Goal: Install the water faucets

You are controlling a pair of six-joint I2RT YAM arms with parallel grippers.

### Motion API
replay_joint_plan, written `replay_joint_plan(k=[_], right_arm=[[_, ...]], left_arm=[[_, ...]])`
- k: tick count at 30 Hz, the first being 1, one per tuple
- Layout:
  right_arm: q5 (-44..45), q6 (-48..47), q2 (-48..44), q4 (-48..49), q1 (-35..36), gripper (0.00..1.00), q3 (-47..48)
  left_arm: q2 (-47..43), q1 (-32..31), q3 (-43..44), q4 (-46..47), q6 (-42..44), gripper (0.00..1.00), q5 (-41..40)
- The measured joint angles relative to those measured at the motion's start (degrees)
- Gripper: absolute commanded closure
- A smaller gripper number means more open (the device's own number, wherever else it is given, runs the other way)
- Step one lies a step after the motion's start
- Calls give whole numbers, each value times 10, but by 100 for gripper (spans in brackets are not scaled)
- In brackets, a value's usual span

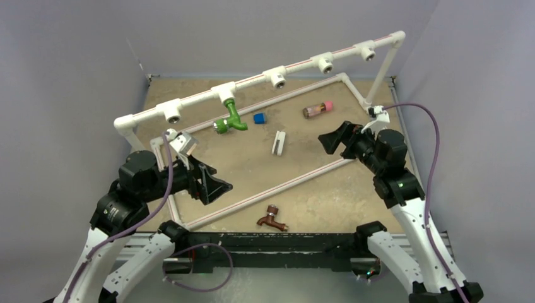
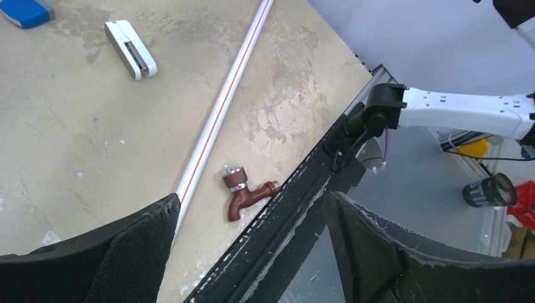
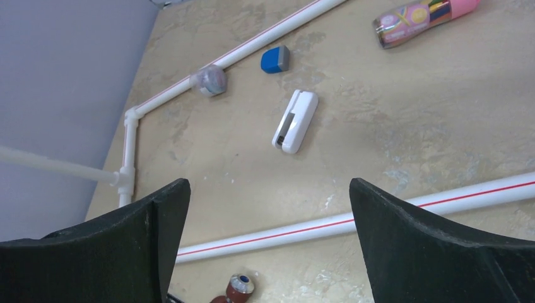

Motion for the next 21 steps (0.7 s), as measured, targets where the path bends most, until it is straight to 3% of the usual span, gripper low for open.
replay_joint_plan(k=[14, 21], right_arm=[[-50, -23, 31, -35, 6, 8, 1], [-54, 5, 43, -34, 99, 9, -26]], left_arm=[[1, 0, -47, 44, 9, 15, 8], [-14, 0, -90, 81, -12, 15, 14]])
